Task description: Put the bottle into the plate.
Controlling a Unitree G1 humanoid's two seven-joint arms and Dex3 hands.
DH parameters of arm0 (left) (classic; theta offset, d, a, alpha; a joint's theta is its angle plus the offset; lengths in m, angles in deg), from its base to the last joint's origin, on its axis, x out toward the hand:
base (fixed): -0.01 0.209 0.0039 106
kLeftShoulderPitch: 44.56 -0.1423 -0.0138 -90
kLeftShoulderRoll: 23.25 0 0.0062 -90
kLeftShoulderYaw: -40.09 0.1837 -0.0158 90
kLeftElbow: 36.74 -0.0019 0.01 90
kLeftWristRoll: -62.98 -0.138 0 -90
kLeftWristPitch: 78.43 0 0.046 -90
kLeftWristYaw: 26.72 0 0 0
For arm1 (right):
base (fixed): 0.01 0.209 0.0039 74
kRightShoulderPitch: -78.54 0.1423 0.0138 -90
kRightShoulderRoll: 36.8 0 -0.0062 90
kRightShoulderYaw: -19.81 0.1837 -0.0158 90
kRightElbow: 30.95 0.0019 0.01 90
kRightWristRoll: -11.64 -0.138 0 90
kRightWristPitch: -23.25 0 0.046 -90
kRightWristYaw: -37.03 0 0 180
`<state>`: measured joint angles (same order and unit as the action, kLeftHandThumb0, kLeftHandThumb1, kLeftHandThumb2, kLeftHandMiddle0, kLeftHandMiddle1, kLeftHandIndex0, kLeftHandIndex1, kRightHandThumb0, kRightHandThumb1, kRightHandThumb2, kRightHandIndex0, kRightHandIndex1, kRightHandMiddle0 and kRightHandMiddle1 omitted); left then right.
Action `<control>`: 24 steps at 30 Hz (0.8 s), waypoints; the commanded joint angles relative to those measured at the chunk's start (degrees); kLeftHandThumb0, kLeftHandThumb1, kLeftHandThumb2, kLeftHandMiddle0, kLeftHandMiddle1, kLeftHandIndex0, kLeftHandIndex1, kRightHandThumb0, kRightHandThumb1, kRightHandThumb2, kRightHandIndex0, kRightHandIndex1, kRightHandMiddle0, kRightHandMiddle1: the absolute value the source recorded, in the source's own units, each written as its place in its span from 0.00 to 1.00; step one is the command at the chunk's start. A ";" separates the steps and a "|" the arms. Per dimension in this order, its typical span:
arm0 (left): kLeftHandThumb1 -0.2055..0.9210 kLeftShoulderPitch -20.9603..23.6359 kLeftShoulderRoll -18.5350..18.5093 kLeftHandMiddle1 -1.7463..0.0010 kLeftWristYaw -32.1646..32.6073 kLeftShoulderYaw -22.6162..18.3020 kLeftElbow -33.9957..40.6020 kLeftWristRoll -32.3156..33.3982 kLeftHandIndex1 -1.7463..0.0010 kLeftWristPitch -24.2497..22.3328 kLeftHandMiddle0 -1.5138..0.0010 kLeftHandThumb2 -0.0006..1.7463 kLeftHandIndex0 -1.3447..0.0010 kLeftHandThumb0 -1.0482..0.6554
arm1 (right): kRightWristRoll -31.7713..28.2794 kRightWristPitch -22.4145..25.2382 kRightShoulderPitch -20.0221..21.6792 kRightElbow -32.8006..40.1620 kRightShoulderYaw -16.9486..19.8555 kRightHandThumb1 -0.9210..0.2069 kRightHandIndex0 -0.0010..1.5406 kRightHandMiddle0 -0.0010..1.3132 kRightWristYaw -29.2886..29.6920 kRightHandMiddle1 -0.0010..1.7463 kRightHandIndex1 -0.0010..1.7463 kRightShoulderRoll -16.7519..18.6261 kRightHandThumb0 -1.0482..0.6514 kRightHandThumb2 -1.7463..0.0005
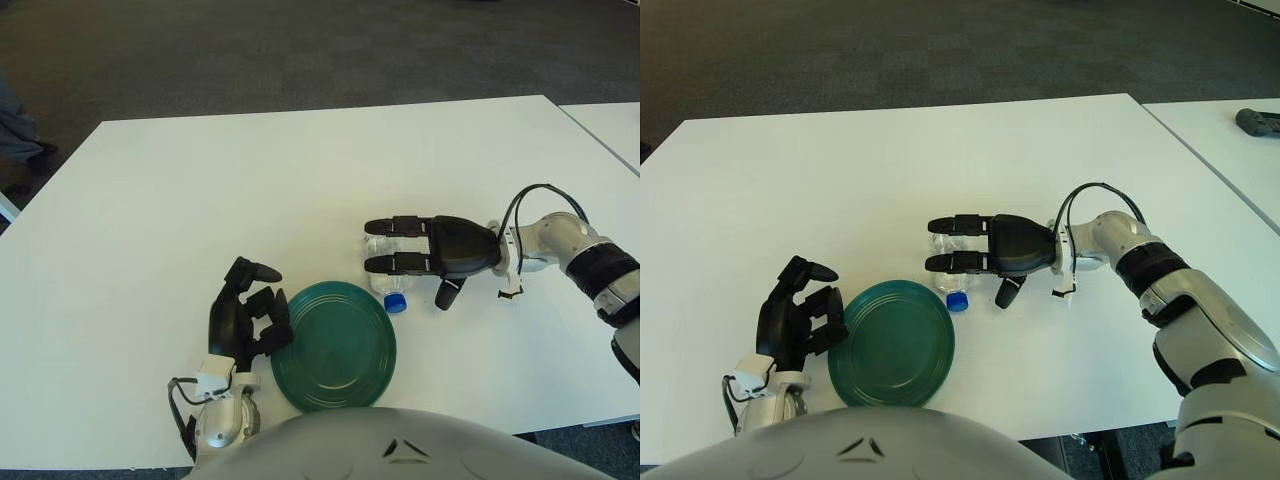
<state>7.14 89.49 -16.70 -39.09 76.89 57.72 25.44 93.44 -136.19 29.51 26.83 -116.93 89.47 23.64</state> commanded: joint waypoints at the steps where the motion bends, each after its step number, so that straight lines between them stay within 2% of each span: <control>1: 0.49 0.16 0.27 0.00 0.40 0.23 0.30 -0.75 0.00 0.15 0.14 0.73 0.56 0.33 | 1.36 1.24 2.11 -0.18 -1.22 0.00 0.04 0.00 2.13 0.02 0.00 -0.34 0.00 0.57; 11: 0.49 -0.02 0.68 0.00 0.79 1.36 0.81 -1.47 0.00 -0.73 0.14 0.74 0.55 0.33 | 3.21 1.85 4.21 -1.81 -4.69 0.00 0.05 0.01 5.91 0.03 0.00 -0.50 0.01 0.61; 24: 0.48 -1.16 1.72 0.00 3.14 5.21 3.69 -2.84 0.00 -3.92 0.14 0.74 0.55 0.33 | 4.64 0.73 5.04 -0.21 -8.20 0.00 0.05 0.00 7.37 0.06 0.00 -3.57 0.05 0.66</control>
<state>6.63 89.67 -14.48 -35.33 79.35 55.52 22.42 96.92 -135.50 33.26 25.99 -124.27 96.19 21.35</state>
